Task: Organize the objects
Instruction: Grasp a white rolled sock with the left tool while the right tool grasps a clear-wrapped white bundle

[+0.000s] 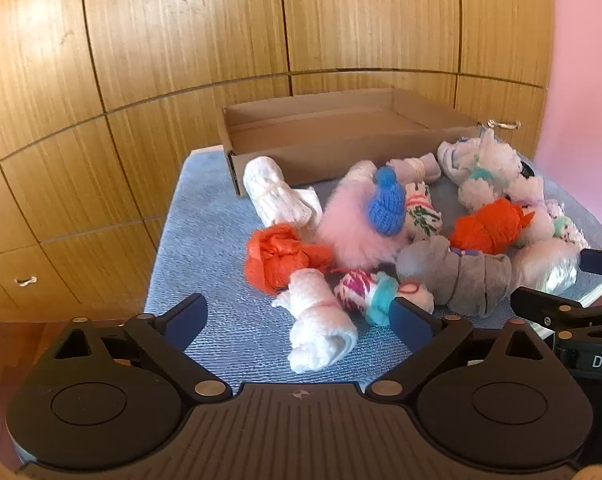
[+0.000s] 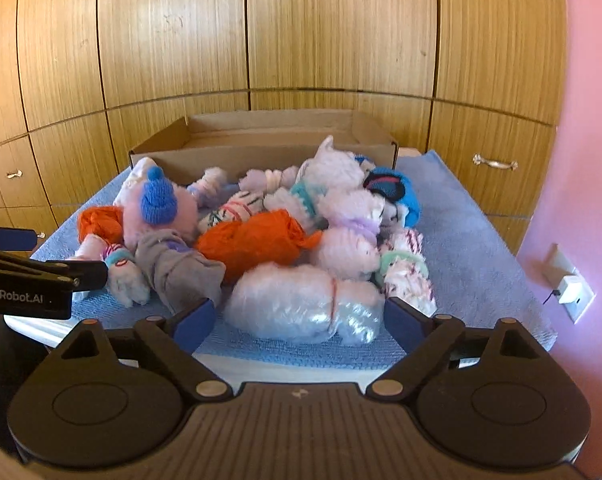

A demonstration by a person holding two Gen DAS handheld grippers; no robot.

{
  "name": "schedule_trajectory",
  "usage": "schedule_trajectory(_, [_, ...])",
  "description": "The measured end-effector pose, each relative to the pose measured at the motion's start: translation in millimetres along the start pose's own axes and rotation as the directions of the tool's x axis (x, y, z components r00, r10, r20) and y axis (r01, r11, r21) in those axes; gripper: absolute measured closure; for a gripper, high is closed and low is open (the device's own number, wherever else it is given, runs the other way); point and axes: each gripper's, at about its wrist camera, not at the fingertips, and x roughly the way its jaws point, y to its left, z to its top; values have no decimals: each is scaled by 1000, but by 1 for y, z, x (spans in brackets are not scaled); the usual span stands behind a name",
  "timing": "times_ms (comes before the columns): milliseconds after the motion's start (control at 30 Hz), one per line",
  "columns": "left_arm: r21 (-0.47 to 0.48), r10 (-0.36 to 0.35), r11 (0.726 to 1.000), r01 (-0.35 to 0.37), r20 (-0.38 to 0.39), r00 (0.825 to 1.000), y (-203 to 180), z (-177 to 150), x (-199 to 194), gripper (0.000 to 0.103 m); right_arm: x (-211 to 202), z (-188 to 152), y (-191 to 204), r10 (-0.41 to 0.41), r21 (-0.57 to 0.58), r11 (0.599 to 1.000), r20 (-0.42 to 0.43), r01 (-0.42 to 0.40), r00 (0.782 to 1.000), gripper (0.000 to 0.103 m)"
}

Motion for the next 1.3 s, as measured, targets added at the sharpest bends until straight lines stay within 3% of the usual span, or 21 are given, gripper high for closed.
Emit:
schedule_trajectory(300, [6,-76,997,76,42,996,1,-5,2,20,7,-2,-1,-8,10,1000,-16,8,1000,21])
schedule_trajectory(367, [1,-77,997,77,41,996,-5,-4,2,28,7,0,-2,-4,13,1000,-15,4,1000,23])
schedule_trajectory(500, [5,-94,996,94,28,995,-12,-9,0,59,6,1,-1,1,8,1000,-13,-1,1000,31])
schedule_trajectory(667, [-24,-76,997,77,23,997,-11,-13,2,68,7,6,1,5,8,1000,-7,-5,1000,38])
schedule_trajectory(1300, [-15,-70,997,71,46,996,-11,-5,-5,70,-14,10,-6,16,15,1000,47,-16,999,44])
